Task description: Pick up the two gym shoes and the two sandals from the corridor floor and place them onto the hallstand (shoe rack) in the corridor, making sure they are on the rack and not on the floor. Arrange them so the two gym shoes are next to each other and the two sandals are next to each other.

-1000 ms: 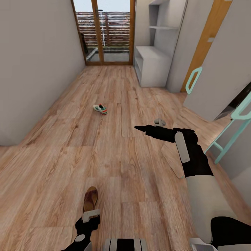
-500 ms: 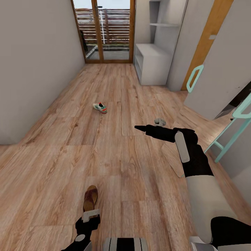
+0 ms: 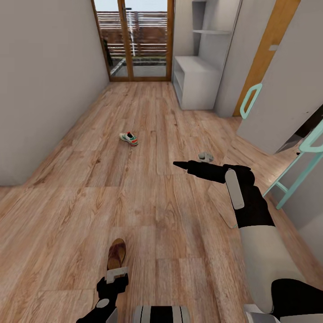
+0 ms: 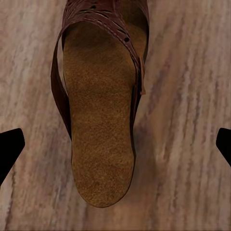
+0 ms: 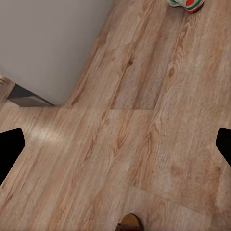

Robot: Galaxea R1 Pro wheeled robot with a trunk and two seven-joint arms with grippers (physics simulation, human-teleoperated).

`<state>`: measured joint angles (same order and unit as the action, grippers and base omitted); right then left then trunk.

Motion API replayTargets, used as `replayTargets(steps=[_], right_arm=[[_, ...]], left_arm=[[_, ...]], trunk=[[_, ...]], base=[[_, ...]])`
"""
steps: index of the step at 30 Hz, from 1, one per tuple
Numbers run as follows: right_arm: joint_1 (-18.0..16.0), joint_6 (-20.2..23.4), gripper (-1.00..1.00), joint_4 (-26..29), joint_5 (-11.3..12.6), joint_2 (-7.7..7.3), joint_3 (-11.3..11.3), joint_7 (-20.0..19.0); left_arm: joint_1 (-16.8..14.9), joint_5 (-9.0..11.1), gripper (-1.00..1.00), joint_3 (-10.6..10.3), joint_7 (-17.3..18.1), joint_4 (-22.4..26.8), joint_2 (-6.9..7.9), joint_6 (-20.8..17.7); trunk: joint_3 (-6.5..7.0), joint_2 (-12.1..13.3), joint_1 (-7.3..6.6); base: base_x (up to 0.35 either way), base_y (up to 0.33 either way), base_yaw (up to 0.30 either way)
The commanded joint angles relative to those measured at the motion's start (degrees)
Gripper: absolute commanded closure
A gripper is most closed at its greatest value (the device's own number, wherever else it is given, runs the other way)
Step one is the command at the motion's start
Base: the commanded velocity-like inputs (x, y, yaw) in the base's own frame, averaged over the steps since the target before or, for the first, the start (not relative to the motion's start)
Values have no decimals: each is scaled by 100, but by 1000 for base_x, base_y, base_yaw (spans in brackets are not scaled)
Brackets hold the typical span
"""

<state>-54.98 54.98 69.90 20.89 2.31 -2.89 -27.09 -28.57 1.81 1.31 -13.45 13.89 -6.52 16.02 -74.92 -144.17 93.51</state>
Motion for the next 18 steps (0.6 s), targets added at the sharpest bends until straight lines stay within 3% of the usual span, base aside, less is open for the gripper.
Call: replayTargets(steps=[1, 15, 18], right_arm=[[-4, 30, -100, 2, -33, 6, -19, -43], [-4, 33, -100, 6, -33, 6, -19, -42], [-4, 32, -100, 6, -33, 6, -19, -42]], left_arm=[[-7, 20, -100, 11, -2, -4, 0, 25], [-60, 21, -100, 10, 0, 8, -10, 33], [-61, 21, -100, 10, 0, 8, -3, 35]], trunk=[[-4, -2, -1], [-4, -2, -1], [-71, -6, 7]], base=[[0, 0, 0], [0, 0, 0], [0, 0, 0]])
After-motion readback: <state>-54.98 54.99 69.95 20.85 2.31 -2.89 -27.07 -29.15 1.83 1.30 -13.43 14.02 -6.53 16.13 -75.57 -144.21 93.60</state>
